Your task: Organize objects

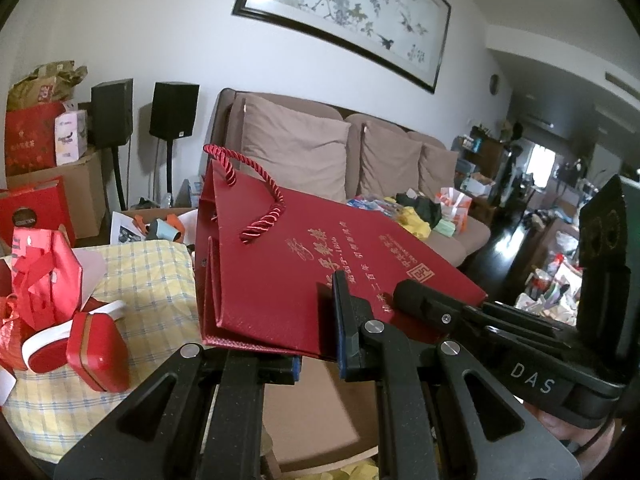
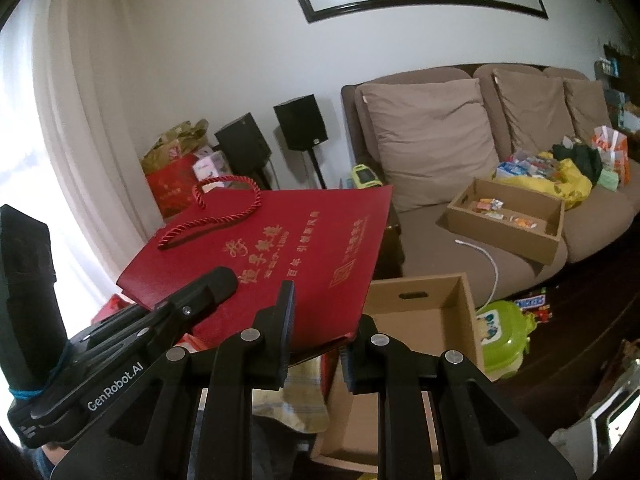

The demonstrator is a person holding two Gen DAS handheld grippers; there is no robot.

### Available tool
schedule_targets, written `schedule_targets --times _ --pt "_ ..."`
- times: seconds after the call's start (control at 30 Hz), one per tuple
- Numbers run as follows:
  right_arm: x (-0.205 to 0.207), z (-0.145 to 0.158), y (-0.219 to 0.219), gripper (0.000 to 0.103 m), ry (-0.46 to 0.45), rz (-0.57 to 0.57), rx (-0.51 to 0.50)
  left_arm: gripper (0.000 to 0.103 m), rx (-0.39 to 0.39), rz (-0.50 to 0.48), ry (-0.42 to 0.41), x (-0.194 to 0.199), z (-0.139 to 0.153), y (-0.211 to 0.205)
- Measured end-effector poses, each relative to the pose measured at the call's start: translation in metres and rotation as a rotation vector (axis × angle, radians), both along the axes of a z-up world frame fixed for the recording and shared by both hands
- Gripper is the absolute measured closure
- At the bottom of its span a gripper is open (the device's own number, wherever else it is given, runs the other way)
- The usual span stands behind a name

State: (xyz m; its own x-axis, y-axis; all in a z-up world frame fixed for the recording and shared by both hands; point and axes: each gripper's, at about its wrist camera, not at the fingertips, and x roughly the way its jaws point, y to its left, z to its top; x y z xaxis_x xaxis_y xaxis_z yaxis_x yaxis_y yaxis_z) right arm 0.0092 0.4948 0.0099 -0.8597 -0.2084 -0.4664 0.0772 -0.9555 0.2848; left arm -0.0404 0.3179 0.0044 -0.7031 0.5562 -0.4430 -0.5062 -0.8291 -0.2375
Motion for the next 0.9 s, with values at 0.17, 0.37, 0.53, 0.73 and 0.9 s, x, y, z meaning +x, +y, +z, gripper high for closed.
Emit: schedule_targets --times 0.17,0.37,0.53,0.73,0.9 --pt "-0.003 -0.004 -0.001 0.084 0.0 -0.031 0.05 0.091 0.008 -0.003 -0.015 -0.007 -0.005 0.005" --pt "-0.004 -0.007 0.0 0.084 -0.005 -0.062 0.092 0.091 0.007 -0.004 -0.025 -0.009 -0.01 0.011" --pt "-0.005 -0.008 0.001 0.084 -0.006 -0.094 0.143 0.091 0.003 -0.005 -0.025 -0.007 -0.011 0.019" --pt "-0.008 -0.013 0.006 0.084 -0.021 -0.102 0.15 0.091 -0.004 -0.008 -0.039 -0.01 -0.016 0.022" --pt "-0.014 -0.021 0.007 0.084 -0.04 -0.112 0.167 0.091 -0.013 -0.006 -0.047 -0.014 -0.022 0.027"
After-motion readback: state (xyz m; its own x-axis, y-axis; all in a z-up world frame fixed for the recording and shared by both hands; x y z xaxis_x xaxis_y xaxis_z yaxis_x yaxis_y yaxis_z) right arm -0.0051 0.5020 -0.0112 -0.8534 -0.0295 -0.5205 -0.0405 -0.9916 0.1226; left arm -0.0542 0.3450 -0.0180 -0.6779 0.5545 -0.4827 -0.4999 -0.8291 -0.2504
